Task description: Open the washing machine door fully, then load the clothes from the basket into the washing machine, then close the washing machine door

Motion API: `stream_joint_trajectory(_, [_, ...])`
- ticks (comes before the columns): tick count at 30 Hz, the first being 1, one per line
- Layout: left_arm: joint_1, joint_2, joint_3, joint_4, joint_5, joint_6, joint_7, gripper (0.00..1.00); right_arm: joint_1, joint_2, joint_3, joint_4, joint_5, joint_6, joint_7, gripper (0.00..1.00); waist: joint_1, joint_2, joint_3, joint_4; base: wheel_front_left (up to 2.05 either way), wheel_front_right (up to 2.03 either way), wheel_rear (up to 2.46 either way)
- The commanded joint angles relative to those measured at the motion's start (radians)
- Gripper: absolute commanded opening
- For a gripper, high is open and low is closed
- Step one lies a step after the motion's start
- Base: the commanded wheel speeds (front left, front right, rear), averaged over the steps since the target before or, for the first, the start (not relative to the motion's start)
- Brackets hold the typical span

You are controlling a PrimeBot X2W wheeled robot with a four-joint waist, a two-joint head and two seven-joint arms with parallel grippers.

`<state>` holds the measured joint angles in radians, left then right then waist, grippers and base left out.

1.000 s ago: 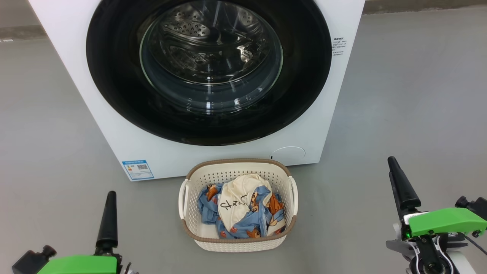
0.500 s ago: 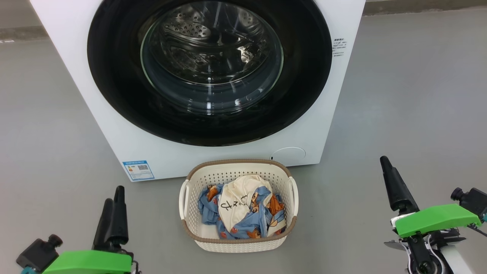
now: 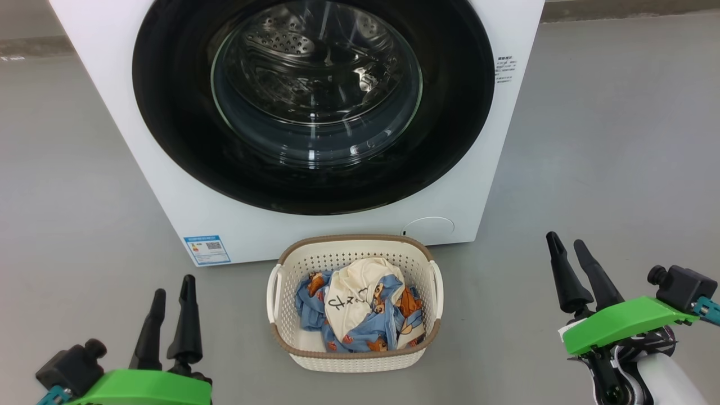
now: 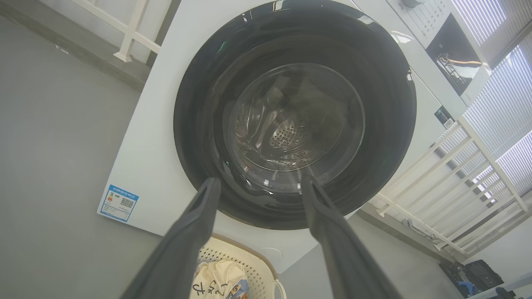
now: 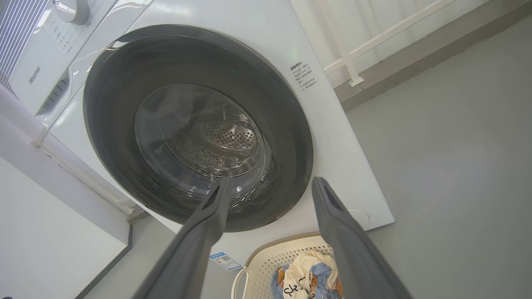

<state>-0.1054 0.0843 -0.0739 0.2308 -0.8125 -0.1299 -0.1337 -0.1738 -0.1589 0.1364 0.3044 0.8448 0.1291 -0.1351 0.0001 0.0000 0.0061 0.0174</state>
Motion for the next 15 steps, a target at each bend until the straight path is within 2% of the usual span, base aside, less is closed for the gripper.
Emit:
stream_joint_trajectory(1, [-0.057, 0.020, 0.017, -0.019, 0.041, -0.001, -0.017, 1.00, -0.053, -0.015, 0.020, -0.021, -0.044, 0.001, -0.017, 1.00, -0.0001, 0.0000, 0.001, 0.001, 0.00, 0.00, 0.00])
stream_joint_trajectory(9, [-0.063, 0.016, 0.019, 0.002, 0.161, -0.001, -0.041, 1.00, -0.069, -0.009, 0.027, 0.011, -0.169, 0.001, -0.041, 1.00, -0.0001, 0.0000, 0.001, 0.002, 0.00, 0.00, 0.00])
stream_joint_trajectory(15, [-0.068, 0.014, 0.008, 0.022, 0.198, -0.001, -0.056, 1.00, -0.080, -0.013, 0.044, 0.025, -0.219, 0.001, -0.056, 1.00, -0.0001, 0.0000, 0.000, 0.002, 0.00, 0.00, 0.00])
